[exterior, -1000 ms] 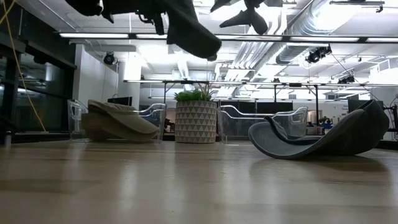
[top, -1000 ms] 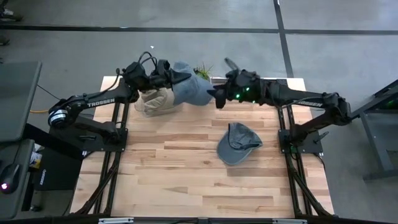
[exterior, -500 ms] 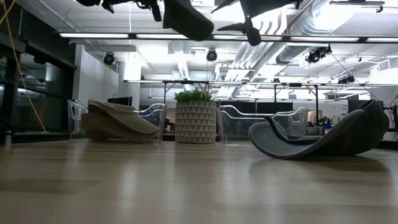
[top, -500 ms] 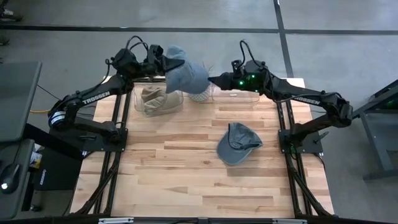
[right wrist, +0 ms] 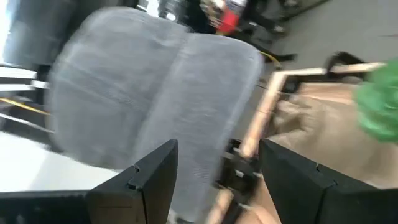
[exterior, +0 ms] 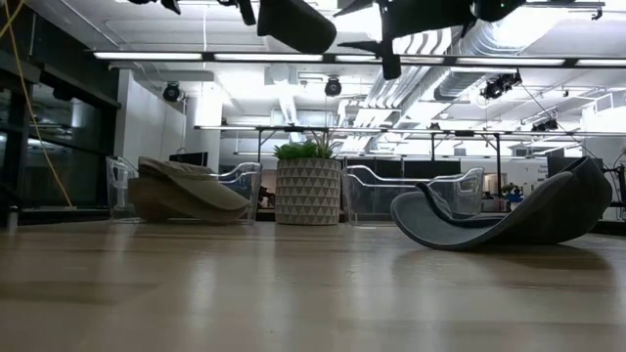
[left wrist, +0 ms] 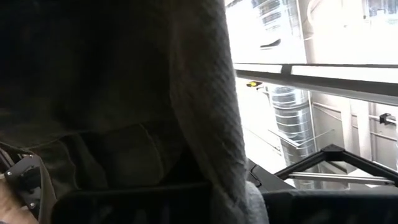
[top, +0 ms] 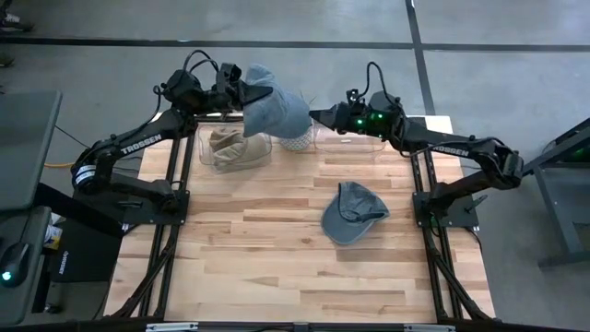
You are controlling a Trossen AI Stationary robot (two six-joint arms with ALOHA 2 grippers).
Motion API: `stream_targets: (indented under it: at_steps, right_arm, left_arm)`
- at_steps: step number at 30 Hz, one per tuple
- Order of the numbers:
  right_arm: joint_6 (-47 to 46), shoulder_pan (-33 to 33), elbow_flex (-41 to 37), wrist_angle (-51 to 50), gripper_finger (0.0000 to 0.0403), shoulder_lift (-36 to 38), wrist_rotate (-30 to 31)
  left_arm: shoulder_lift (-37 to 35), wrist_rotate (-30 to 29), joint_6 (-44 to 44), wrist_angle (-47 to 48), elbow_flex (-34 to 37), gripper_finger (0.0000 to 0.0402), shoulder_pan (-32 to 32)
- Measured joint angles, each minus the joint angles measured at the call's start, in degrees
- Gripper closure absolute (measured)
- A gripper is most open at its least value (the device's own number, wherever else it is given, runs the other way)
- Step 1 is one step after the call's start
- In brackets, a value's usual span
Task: Pick & Place hat
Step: Put the left blue cap into the right transparent bin
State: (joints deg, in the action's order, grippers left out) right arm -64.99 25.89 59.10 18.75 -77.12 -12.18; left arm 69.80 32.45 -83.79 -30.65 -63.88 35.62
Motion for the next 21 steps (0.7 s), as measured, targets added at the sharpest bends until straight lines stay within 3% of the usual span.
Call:
stream_targets:
  at_steps: [9, 21]
  right_arm:
    - [-3.4, 0.0, -3.4, 6.2, 0.0185, -0.8, -0.2]
    - [-6.3, 0.0, -3.5, 18.2, 0.0185, -7.3, -1.1]
  left_arm:
    - [0.0, 0.0, 0.0, 0.2, 0.0, 0.0401, 0.0]
    - [0.0, 0.4, 0.0, 0.4, 0.0, 0.0401, 0.0]
